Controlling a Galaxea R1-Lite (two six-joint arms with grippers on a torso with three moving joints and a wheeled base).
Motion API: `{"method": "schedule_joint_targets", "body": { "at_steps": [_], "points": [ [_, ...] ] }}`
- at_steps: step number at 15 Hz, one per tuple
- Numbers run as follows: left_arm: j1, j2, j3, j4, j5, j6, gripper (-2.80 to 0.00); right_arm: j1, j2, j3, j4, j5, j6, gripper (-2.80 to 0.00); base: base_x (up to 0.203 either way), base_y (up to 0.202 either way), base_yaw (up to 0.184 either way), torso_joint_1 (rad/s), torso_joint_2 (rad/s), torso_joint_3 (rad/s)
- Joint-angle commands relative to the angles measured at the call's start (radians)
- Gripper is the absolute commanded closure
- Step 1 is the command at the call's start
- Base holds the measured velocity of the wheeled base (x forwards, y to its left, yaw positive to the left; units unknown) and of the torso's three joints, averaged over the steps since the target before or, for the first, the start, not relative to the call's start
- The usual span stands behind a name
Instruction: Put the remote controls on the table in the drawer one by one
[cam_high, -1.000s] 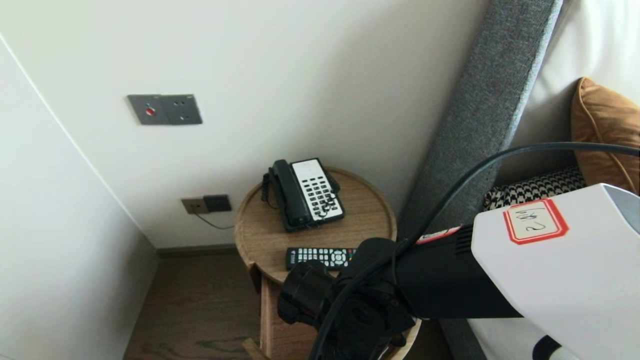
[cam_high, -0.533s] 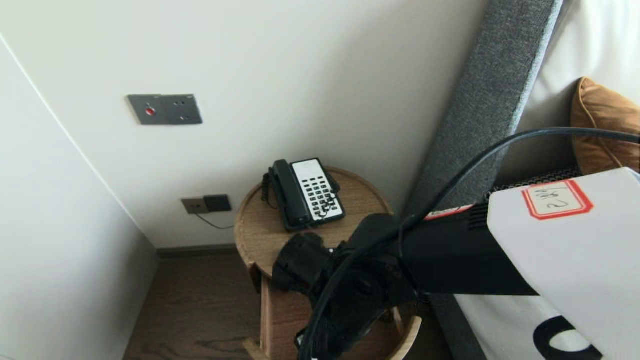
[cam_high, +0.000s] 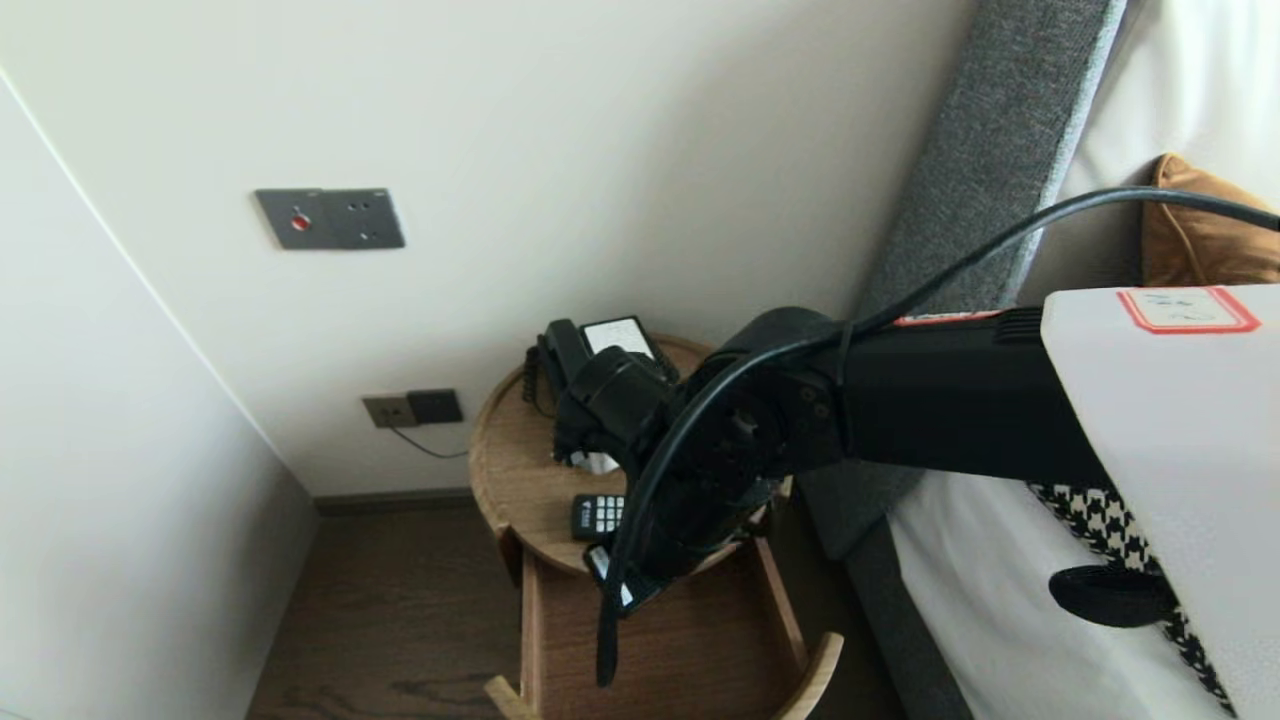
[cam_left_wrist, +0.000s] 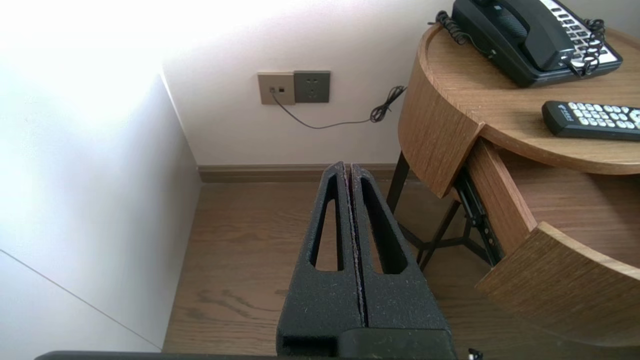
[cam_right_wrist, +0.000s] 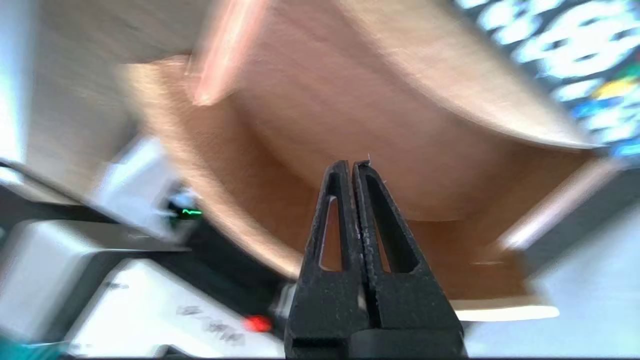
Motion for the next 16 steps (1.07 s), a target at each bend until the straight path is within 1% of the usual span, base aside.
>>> {"method": "schedule_joint_targets", "body": {
  "at_steps": [1,3,4,5,9,12,14,16],
  "points": [
    [0.000,-0.005,0.002,0.000,0.000,0.000,0.00,-0.019,0.029,-0.027,0.009,-0.045,-0.087,-2.80,0.000,0.000,0.000,0.000,0.00,0.000],
    [0.000,-0.004,0.002,-0.001,0.000,0.000,0.00,-0.043,0.032,-0.028,0.004,-0.074,-0.201,-2.80,0.000,0.000,0.000,0.000,0.00,0.000],
    [0.000,-0.004,0.002,-0.001,0.000,0.000,0.00,-0.057,0.032,-0.029,-0.001,-0.080,-0.272,-2.80,0.000,0.000,0.000,0.000,0.00,0.000],
    [0.000,-0.005,0.002,-0.001,0.000,0.000,0.00,-0.072,0.030,-0.030,-0.013,-0.082,-0.323,-2.80,0.000,0.000,0.000,0.000,0.00,0.000],
    [0.000,-0.005,0.002,-0.001,0.000,0.000,0.00,-0.104,0.032,-0.028,-0.121,-0.077,-0.515,-2.80,0.000,0.000,0.000,0.000,0.00,0.000],
    [0.000,-0.005,0.002,0.000,0.000,0.000,0.00,-0.124,0.032,-0.028,-0.122,-0.061,-0.646,-2.80,0.000,0.000,0.000,0.000,0.00,0.000],
    [0.000,-0.005,0.001,0.000,0.000,0.000,0.00,-0.138,0.031,-0.024,-0.119,-0.038,-0.714,-2.80,0.000,0.000,0.000,0.000,0.00,0.000],
    [0.000,-0.005,0.002,0.000,0.000,0.000,0.00,-0.142,0.031,-0.010,-0.119,-0.037,-0.789,-2.80,0.000,0.000,0.000,0.000,0.00,0.000]
  ]
}}
